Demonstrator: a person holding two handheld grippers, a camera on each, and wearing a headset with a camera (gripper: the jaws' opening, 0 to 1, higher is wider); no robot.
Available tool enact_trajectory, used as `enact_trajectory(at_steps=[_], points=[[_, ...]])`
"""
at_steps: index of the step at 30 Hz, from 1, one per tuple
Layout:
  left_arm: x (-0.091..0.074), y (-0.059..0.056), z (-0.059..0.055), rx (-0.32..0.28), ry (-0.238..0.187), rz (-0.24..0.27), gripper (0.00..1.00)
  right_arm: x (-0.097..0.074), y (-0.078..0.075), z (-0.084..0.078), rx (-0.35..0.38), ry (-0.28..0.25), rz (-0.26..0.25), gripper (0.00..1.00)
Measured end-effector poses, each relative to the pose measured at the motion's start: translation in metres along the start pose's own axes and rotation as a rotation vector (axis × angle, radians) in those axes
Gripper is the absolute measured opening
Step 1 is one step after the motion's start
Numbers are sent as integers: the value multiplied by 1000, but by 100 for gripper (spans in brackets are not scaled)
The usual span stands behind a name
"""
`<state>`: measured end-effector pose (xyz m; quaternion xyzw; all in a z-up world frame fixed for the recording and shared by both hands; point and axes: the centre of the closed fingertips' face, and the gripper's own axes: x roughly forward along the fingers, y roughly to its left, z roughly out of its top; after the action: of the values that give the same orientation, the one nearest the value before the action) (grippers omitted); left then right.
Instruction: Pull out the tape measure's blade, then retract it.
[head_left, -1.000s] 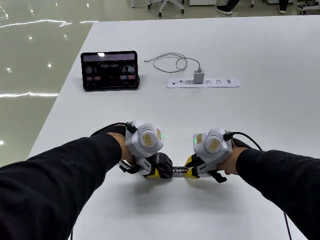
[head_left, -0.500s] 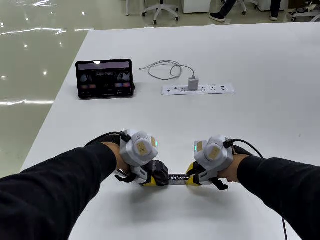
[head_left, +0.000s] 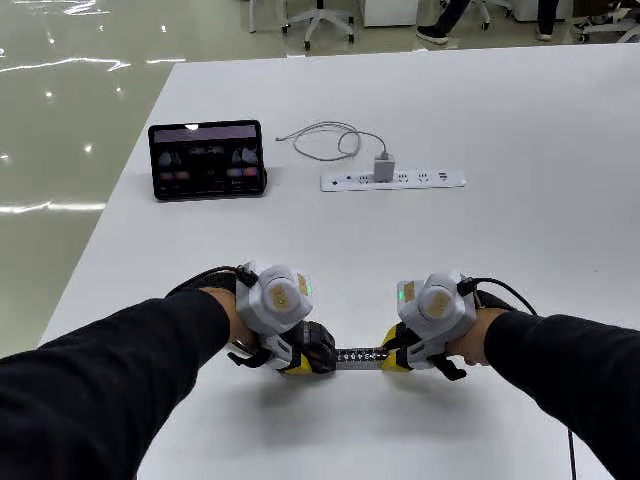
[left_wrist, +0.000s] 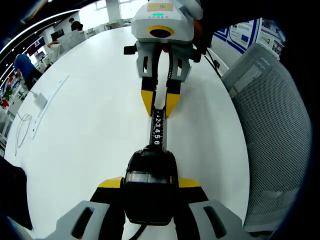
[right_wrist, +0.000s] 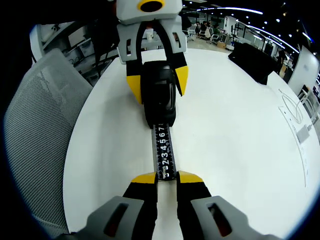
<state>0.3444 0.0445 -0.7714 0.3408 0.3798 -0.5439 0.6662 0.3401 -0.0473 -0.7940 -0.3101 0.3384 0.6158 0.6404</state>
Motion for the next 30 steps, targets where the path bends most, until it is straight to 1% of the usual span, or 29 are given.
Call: enact_trajectory(at_steps=[9, 16, 20, 24, 26, 30], points=[[0, 0, 0, 5, -1, 1, 33, -5, 0, -8, 5, -1, -11, 8], [0, -1, 0, 7, -4, 13, 33, -11, -1, -15, 6, 12, -16, 9], [0, -1, 0, 7, -14, 23, 33, -13, -2, -20, 5, 19, -18, 8], [0, -1, 1, 7, -14, 22, 33, -16, -2, -25, 6, 27, -22, 8], [0, 0, 1, -6, -19, 24, 33, -17, -2, -28, 6, 32, -25, 9], [0, -1, 1, 0, -18, 25, 33, -19, -4, -32, 9, 44, -32, 9]])
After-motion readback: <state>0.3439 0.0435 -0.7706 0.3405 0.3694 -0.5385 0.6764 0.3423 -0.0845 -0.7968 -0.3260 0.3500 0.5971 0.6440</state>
